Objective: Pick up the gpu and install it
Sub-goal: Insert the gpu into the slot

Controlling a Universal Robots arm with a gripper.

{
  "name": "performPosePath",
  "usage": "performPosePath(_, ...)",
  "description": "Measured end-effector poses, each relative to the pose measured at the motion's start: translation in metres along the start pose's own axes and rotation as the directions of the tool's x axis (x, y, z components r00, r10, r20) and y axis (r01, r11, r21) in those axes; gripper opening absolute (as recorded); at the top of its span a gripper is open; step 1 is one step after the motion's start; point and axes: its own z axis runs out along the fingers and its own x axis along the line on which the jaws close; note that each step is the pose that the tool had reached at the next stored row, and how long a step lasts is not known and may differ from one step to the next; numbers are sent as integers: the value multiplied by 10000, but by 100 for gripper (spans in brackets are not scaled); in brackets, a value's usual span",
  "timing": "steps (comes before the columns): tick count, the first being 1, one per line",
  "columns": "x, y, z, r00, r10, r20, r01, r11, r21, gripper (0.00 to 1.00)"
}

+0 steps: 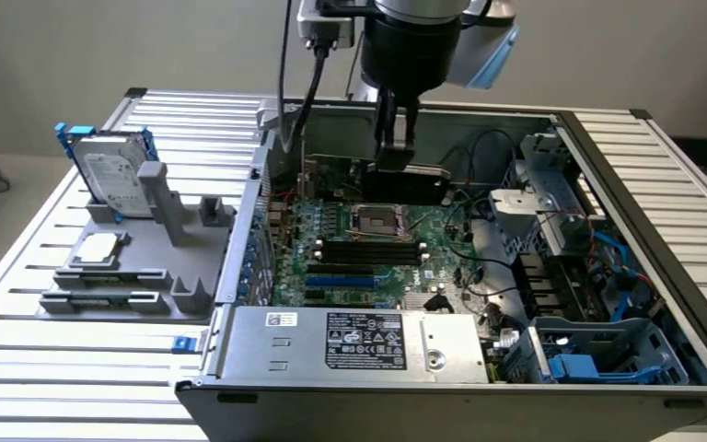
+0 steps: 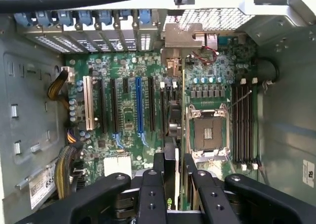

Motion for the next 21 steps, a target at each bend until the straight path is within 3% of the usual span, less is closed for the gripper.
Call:
performPosePath(7, 31, 0, 102, 9979, -648, -15, 648, 9979, -80, 26)
performPosePath(16, 81, 96, 204, 9974, -726, -26, 726, 9973, -93, 26)
performPosePath(21, 187, 171, 261, 9973, -729, -25, 728, 9973, -92, 26)
